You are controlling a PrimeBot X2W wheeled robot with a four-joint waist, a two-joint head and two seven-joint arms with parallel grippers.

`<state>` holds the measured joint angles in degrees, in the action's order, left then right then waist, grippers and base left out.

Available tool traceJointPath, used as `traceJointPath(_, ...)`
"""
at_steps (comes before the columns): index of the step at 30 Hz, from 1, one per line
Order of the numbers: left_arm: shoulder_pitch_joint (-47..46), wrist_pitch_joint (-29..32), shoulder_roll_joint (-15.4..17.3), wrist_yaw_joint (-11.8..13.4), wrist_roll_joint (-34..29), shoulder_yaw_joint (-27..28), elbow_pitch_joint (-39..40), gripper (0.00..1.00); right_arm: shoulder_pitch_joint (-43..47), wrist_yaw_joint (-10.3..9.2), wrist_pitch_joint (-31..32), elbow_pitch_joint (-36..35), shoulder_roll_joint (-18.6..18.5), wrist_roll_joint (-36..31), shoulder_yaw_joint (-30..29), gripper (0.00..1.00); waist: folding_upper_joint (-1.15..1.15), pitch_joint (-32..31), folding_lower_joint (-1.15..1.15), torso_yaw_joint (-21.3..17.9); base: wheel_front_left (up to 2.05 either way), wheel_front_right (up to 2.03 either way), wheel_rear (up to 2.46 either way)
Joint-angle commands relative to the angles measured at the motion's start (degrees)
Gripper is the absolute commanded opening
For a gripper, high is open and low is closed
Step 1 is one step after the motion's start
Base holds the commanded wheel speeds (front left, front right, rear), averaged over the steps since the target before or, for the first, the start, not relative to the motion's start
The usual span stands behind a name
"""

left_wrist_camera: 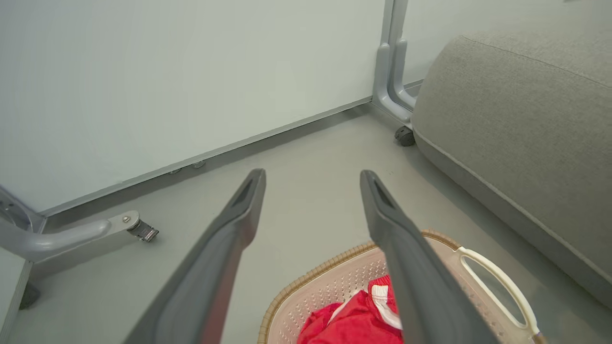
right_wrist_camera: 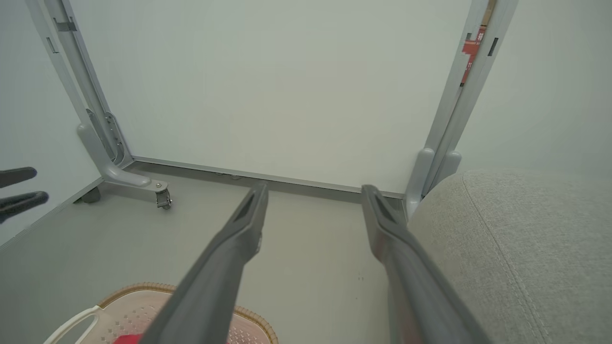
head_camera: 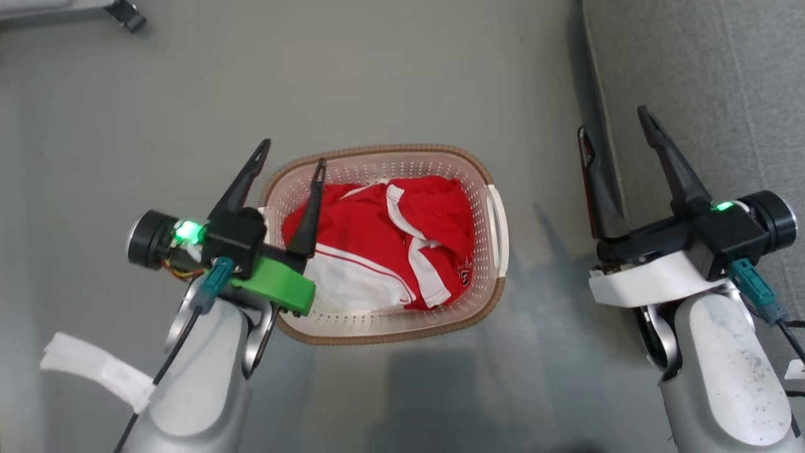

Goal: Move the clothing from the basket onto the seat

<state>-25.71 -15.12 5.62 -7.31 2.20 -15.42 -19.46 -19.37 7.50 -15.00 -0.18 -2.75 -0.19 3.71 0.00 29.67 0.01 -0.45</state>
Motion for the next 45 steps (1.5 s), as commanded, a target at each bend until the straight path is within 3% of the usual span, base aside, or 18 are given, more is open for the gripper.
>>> traceJointPath(1, -3.01, -0.05, 1.12, -0.22, -0.18, -1.92, -1.23, 1.0, -1.53, -0.02, -0.28, -0.62, -0.24, -0.55, -0.36, 1.0, 0.0, 10.19, -0.01, 0.58, 0.0, 0.0, 0.0)
traceJointPath(14, -25.91, -0.05, 9.84, -0.21, 1.3, -32.16, -18.03, 1.0, -6.22, -0.02, -0.28, -4.29, -0.23, 0.3, -3.6, 1.0, 0.0, 22.25, -0.01, -1.31, 0.0, 0.0, 0.0)
traceJointPath(21, -36.35, -0.06, 10.92, -0.2, 0.69, -44.68, -26.41, 1.0, -7.43, -0.02, -0.28, -6.0, -0.21, 1.29, -3.26, 1.0, 0.0, 27.39, -0.01, -2.95, 0.0, 0.0, 0.0)
traceJointPath(27, -42.88, -0.05, 10.36, -0.2, 3.82, -53.65, -32.27, 1.0, -7.66, -0.02, -0.28, -6.51, -0.21, 1.72, -3.1, 1.0, 0.0, 30.24, -0.01, -3.49, 0.0, 0.0, 0.0)
traceJointPath(33, -47.27, -0.05, 9.06, -0.2, 6.4, -57.24, -39.12, 1.0, -8.51, -0.02, -0.28, -6.87, -0.22, 2.26, -1.95, 1.0, 0.0, 32.59, -0.01, -4.37, 0.0, 0.0, 0.0)
traceJointPath(45, -48.18, 0.74, 5.82, -0.2, 6.35, -57.97, -49.17, 1.0, -7.46, -0.02, -0.28, -7.28, -0.21, 2.6, -1.25, 1.0, 0.0, 35.14, -0.01, -5.29, 0.0, 0.0, 0.0)
